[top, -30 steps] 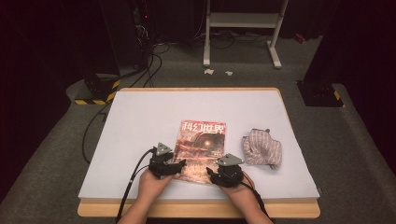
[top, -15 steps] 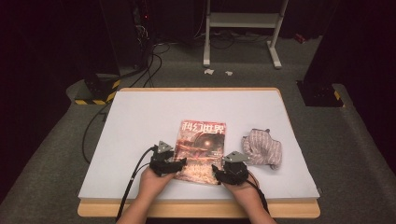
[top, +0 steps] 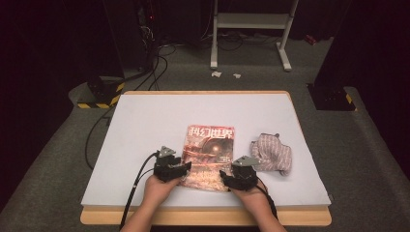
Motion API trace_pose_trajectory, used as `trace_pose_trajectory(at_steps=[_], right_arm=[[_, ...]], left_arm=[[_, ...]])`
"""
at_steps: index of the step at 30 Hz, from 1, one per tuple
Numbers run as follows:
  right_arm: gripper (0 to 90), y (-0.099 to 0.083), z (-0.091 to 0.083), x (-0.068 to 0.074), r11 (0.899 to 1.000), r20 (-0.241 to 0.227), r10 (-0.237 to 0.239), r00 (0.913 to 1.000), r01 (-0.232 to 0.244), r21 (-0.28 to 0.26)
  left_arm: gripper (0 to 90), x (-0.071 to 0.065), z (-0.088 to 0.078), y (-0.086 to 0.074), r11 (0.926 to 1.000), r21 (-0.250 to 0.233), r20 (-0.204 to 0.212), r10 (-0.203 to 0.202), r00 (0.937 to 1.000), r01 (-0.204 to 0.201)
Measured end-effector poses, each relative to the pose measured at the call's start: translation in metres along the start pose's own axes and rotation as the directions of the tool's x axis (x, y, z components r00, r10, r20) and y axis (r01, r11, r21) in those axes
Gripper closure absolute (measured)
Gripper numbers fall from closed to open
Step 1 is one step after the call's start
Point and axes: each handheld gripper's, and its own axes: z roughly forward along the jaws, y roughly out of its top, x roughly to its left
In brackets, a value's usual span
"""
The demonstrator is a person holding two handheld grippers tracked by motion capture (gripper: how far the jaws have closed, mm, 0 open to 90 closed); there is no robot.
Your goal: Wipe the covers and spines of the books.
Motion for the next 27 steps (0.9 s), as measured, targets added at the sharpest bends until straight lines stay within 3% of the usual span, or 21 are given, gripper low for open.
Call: trace_pose_trajectory(at_steps=[4,6,8,15,20,22,27], right_arm=[[41.1,0.000,0.000,0.000,1.000,0.004,0.001,1.0000,-0.001,0.000],[41.1,0.000,-0.001,0.000,1.000,0.009,0.000,1.0000,0.000,-0.002],[41.1,-0.001,-0.001,0.000,1.000,0.011,0.003,0.9999,-0.003,-0.003],[41.0,-0.001,-0.002,0.000,1.000,0.020,0.010,0.9997,-0.010,-0.004],[41.0,-0.001,-0.002,0.000,1.000,0.022,0.011,0.9997,-0.011,-0.005],[41.0,-0.001,-0.002,0.000,1.000,0.023,0.011,0.9997,-0.011,-0.005],[41.0,-0.002,-0.002,0.000,1.000,0.023,0.010,0.9997,-0.009,-0.007]], left_arm=[[47.6,-0.002,-0.010,0.003,0.9968,-0.080,0.027,-0.003,0.9996,0.005],[49.3,-0.004,-0.016,0.006,0.9922,-0.124,0.062,-0.006,0.9981,0.013],[49.5,-0.009,-0.019,0.010,0.9894,-0.145,0.073,0.005,0.9973,0.006],[47.7,-0.025,-0.022,0.013,0.9866,-0.163,0.128,0.032,0.9912,-0.011],[44.9,-0.031,-0.020,0.011,0.9917,-0.127,0.171,0.042,0.9844,-0.021],[44.2,-0.035,-0.019,0.008,0.9910,-0.127,0.156,0.061,0.9858,-0.041],[40.9,-0.042,-0.023,0.000,0.9883,-0.145,0.152,0.069,0.9859,-0.047]])
